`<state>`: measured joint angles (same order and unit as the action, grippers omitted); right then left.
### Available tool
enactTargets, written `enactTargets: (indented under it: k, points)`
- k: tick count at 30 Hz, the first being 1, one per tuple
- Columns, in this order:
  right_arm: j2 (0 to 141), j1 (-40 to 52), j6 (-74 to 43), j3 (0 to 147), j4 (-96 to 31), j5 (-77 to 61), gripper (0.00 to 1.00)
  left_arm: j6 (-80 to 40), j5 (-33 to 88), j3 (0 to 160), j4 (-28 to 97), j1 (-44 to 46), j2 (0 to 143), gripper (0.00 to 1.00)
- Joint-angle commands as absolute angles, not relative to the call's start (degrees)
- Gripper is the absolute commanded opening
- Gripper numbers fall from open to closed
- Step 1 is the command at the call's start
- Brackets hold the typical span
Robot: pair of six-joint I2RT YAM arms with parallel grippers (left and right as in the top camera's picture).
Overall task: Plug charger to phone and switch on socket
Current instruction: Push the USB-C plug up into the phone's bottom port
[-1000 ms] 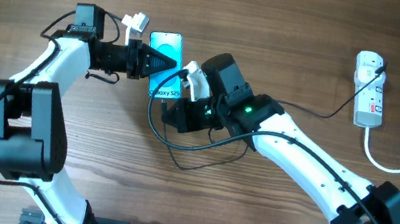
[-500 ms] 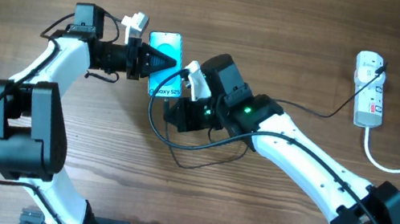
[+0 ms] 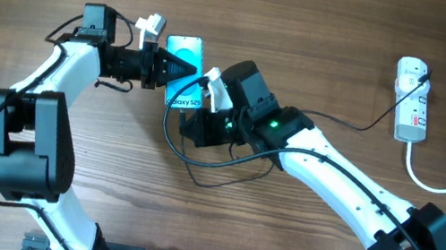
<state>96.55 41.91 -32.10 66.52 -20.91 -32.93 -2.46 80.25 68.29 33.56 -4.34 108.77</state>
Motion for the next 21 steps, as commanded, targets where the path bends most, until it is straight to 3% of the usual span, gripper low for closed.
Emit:
enactTargets:
  k: [1, 21]
  points:
    - [97.56, 41.23, -34.65, 67.40, -21.63, -30.39, 0.04, -2.39, 82.87, 68.05, 33.61, -4.23, 109.10, 0.04]
    - [97.56, 37.58, -35.97, 67.40, -11.38, -28.25, 0.04, -1.78, 82.43, 68.03, 34.06, -4.23, 109.10, 0.04]
